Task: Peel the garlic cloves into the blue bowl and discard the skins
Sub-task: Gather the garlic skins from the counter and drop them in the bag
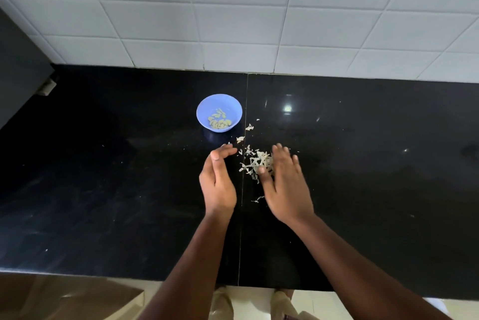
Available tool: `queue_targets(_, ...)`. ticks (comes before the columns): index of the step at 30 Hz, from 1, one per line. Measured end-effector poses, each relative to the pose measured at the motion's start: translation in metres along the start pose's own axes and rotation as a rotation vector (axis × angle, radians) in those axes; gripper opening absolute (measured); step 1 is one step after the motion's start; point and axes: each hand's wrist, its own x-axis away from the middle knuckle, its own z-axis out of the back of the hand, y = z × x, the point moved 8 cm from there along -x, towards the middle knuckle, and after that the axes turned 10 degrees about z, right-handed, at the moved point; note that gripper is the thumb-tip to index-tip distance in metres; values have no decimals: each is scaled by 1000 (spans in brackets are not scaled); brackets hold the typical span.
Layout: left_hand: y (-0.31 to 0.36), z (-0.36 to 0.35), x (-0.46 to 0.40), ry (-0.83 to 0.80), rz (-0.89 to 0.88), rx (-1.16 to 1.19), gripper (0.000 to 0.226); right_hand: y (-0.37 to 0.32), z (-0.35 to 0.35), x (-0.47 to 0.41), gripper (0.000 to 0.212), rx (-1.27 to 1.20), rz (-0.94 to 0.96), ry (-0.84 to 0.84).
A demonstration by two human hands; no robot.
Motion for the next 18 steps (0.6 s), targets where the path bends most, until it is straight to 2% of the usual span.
queue_targets(4,2,-27,-14,-89,-11,51,72,-6,0,-24,66,-539,-75,12)
queue_targets(5,2,-28,-16,-106,-15,58,72,-3,5,-30,60,-599,-76,30)
queue_targets(7,1,-17,-18,-104,-23,64,72,7,16,-46,56,-544,-65,49)
queue_targets(12,-7,16,-22,-21,24,47,67,20,13,-100,65,-245,-49,-145)
queue_targets(18,-8,5,-25,-49,28,6,63,5,-8,-110,57,-62,251,-333)
